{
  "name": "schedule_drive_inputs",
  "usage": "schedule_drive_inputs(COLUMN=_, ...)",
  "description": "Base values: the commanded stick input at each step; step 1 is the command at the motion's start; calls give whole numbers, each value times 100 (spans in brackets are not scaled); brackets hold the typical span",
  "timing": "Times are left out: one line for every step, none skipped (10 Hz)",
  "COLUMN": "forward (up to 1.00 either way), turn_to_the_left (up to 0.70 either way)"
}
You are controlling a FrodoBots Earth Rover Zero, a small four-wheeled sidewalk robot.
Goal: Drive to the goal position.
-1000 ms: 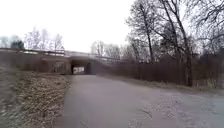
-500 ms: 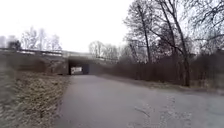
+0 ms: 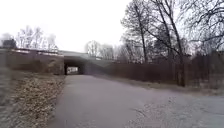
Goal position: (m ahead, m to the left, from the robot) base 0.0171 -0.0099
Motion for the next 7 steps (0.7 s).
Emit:
schedule_drive_inputs(forward=0, turn_to_the_left=-45)
schedule_drive_inputs(forward=0, turn_to_the_left=-45)
schedule_drive_inputs(forward=0, turn_to_the_left=-45)
schedule_drive_inputs(forward=0, turn_to_the_left=-45)
schedule_drive_inputs(forward=0, turn_to_the_left=-45)
schedule_drive_inputs(forward=0, turn_to_the_left=-45)
schedule_drive_inputs(forward=0, turn_to_the_left=-45)
